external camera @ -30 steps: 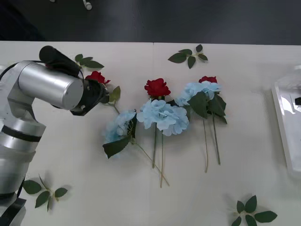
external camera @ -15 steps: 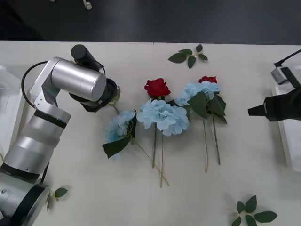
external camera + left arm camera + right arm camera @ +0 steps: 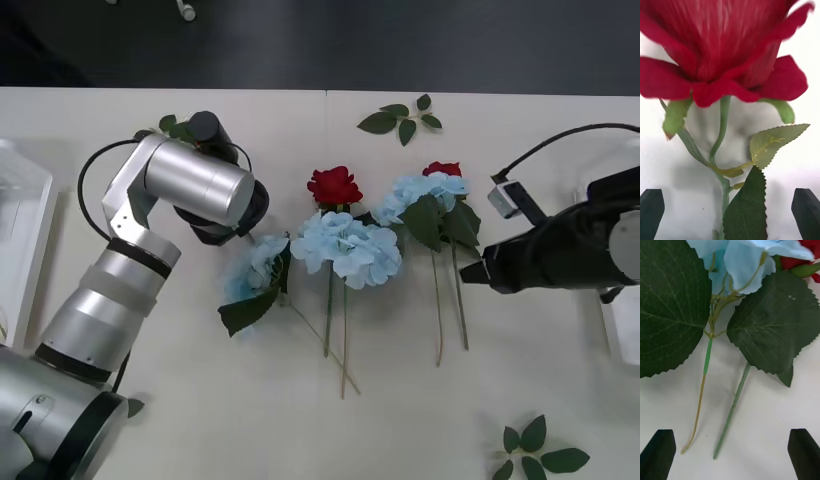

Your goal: Put the red flowers into the right box and the blue flowers into the left box

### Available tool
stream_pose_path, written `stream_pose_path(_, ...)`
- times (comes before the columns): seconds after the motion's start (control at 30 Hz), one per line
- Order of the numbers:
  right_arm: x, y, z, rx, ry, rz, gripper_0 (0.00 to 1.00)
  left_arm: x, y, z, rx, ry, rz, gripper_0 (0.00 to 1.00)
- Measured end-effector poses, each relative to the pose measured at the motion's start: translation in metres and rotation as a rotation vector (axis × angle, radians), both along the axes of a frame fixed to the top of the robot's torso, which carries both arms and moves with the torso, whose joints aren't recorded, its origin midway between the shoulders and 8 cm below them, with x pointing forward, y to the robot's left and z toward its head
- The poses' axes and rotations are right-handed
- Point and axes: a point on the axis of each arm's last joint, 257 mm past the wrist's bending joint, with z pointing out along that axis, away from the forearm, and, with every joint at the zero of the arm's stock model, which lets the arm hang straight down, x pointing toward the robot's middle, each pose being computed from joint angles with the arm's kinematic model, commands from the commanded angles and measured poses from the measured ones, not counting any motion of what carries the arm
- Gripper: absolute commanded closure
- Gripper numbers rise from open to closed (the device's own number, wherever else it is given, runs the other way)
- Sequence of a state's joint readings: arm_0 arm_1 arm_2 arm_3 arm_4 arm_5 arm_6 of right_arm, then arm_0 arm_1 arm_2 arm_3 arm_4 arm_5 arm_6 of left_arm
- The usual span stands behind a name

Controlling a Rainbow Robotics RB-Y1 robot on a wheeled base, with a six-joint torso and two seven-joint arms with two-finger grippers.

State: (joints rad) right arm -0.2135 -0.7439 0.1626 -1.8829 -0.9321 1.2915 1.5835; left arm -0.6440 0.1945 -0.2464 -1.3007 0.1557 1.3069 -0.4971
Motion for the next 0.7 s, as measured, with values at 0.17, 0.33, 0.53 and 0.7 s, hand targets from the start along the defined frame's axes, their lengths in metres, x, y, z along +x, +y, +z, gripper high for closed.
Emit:
stream_pose_path(0.17,0.003,0.015,-0.013,-0.027,-0.013,-0.001,0.12,-0.003,-0.003,-0.009,0.016,0.013,0.003,0.0)
stream_pose_path(0.33,0.002,0.032,-0.031,-0.066,0.008,0.013,0.12,-0.005,-0.006,-0.013,0.029,0.02,-0.008,0.0)
stream_pose_path(0.53,0.015,0.046,-0.037,-0.024,0.044,-0.095,0.12,-0.009,-0.01,-0.022,0.049,0.03,-0.027,0.0)
stream_pose_path(0.7,0.026,0.043,-0.034,-0.003,0.047,-0.162,0.12,-0.009,-0.01,-0.022,0.049,0.03,-0.027,0.15)
